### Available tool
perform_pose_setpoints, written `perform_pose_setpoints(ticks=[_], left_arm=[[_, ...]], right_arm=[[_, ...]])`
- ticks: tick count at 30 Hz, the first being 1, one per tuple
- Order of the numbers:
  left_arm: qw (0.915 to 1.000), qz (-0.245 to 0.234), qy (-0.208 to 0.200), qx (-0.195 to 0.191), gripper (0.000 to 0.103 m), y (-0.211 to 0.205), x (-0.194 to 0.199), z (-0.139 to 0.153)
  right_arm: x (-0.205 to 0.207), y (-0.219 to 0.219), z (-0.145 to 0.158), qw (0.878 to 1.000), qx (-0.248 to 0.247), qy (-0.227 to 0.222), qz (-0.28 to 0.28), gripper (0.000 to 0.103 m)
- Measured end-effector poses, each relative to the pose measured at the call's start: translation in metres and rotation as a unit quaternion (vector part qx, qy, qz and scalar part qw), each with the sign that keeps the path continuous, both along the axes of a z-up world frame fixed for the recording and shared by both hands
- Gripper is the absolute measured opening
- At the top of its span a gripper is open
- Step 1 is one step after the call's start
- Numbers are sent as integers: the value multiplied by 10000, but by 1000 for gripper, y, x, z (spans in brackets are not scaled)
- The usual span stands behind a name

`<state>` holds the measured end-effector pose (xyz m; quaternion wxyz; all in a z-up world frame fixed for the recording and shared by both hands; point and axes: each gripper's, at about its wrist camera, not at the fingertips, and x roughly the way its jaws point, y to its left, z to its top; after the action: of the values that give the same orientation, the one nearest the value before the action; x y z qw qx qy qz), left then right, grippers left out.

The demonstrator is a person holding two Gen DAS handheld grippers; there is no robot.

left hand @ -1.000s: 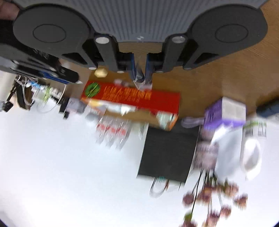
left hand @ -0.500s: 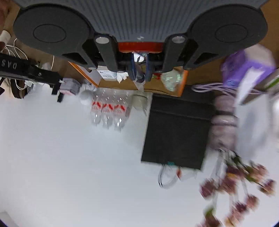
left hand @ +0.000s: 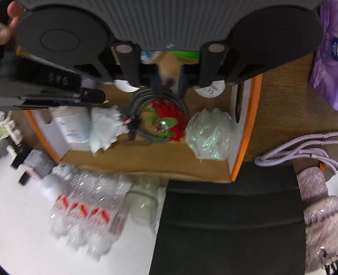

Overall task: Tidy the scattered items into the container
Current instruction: 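Carry both wrappers over the box and open both tools, then lift both open tools away from the box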

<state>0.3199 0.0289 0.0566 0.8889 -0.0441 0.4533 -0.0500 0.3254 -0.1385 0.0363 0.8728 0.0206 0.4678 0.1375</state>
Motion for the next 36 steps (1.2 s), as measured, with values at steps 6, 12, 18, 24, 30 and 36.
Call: perform_pose_setpoints(ticks=[6, 12, 18, 24, 30, 36], left_arm=[[9995, -104, 312, 25, 61, -6, 5, -5], [9986, 1, 418, -326, 73, -3, -6, 11], [9992, 138, 35, -371, 98, 2, -46, 66], [9973, 153, -685, 203, 103, -11, -97, 92], [9494, 66, -3052, 742, 103, -27, -185, 90], [9365, -16, -3349, 1042, 103, -33, -221, 71]], right_arm=[[-1, 1, -18, 9998, -28, 193, 48, 39], [-7, -16, 11, 9997, -5, 106, -232, 51], [-29, -39, 61, 9990, -112, -250, -339, 85], [-70, -75, 88, 9967, 189, -495, -614, 86], [-153, -66, 92, 9733, 242, -2227, -498, 89], [-197, -64, 70, 9556, 452, -2902, -223, 92]])
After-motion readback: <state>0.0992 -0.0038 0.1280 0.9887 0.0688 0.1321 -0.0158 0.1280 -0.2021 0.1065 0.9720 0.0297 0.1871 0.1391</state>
